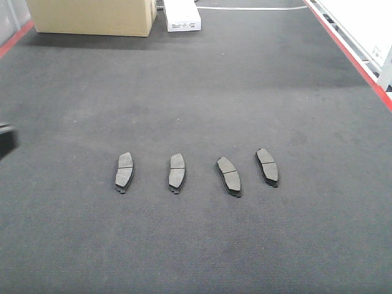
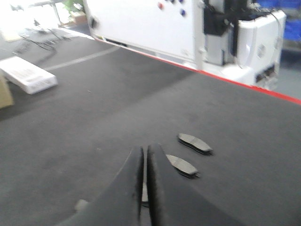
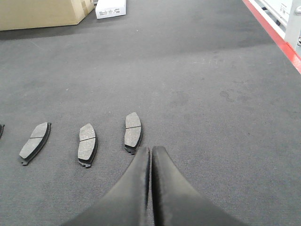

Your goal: Move and align brake pads A on conveyor

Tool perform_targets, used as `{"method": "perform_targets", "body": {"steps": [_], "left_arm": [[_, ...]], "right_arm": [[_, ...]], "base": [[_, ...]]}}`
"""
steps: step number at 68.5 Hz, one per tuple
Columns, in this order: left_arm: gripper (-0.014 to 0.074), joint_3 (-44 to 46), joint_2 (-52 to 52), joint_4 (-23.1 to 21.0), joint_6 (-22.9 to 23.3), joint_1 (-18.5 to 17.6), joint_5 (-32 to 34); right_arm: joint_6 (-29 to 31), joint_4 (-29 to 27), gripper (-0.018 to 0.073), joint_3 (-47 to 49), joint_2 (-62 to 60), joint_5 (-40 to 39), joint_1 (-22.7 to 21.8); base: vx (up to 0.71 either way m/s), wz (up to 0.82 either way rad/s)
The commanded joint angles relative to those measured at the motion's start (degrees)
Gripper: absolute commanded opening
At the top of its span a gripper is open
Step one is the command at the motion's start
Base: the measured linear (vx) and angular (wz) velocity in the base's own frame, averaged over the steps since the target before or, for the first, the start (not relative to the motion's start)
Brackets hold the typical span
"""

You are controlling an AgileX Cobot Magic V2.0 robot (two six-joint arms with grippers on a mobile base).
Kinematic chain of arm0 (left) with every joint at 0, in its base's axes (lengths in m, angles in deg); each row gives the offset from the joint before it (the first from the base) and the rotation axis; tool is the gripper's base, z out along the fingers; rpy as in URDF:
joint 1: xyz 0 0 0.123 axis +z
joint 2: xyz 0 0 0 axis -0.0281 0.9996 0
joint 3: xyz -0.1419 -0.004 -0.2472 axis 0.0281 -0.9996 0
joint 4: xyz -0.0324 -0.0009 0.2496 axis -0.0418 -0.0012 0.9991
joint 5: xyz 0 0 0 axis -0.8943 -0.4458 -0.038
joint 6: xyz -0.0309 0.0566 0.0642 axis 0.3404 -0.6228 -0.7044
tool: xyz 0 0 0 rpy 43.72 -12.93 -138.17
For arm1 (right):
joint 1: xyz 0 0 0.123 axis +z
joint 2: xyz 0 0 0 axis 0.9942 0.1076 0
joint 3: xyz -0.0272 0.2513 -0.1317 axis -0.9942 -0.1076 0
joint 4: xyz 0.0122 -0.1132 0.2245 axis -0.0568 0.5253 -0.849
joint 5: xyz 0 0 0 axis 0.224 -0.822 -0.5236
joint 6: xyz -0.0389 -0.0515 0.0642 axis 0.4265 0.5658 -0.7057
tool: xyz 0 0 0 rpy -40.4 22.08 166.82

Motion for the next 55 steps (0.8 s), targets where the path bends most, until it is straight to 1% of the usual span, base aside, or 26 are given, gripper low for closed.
{"method": "perform_targets", "body": {"steps": [1,6,8,9,12,14,17,22,26,29,33,42,48,55], "left_arm": [[-0.0006,-3.14,-5.95,0.21,1.33,4.49,6.14],[-0.0006,-7.17,-10.95,0.21,1.53,10.1,6.14],[-0.0006,-9.02,-14.06,0.21,1.53,13.58,6.07],[-0.0006,-9.76,-15.12,0.21,1.53,14.17,6.07],[-0.0006,-12.37,-18.91,0.21,1.53,19.04,6.07],[-0.0006,-13.81,-21.07,0.21,1.53,20.83,6.07],[-0.0006,-16.62,-25.15,0.21,1.53,25.29,6.07],[-0.0006,-20.42,-29.71,0.21,1.53,30.78,6.07],[-0.0006,-22.93,-32.73,0.21,1.53,33.76,6.07],[-0.0006,-24.42,-34.12,0.21,1.53,35.22,6.21],[-0.0006,-26.46,-33.97,0.26,1.53,36.17,7.11],[-0.0006,-30.38,-33.97,0.26,1.53,36.16,9.31],[-0.0006,-34.22,-33.97,0.26,1.53,36.16,12.44],[-0.0006,-38.89,-33.97,0.14,1.53,36.16,17.88]], "right_arm": [[0.18,1.98,-0.001,1.52,0.21,-3.19,-0.19],[0.18,1.98,-0.001,1.52,0.21,-3.19,-0.19],[0.18,1.98,-0.001,1.52,0.21,-3.19,-0.19],[0.18,1.98,-0.001,1.52,0.21,-3.19,-0.19],[0.18,1.98,-0.001,1.52,0.21,-3.19,-0.19],[0.18,1.98,-0.001,1.52,0.21,-3.19,-0.19],[0.18,1.98,-0.001,1.52,0.21,-3.19,-0.19],[0.18,1.98,-0.001,1.52,0.21,-3.19,-0.19],[0.18,1.98,-0.001,1.52,0.21,-3.19,-0.19],[0.18,1.98,-0.001,1.52,0.21,-3.19,-0.19],[0.18,1.98,-0.001,1.52,0.27,-3.17,-0.19],[0.18,1.98,-0.001,1.52,0.27,-3.17,-0.19],[0.18,1.98,-0.001,1.52,0.27,-3.17,-0.19],[0.18,1.98,-0.001,1.52,0.27,-3.17,-0.19]], "base": [[0.0,0.0],[0.0,0.0],[0.0,0.0],[0.0,0.0],[0.0,0.0],[0.0,0.0],[0.0,0.0],[0.0,0.0],[0.0,0.0],[0.0,0.0],[0.0,0.0],[0.0,0.0],[0.0,0.0],[0.0,0.0]]}}
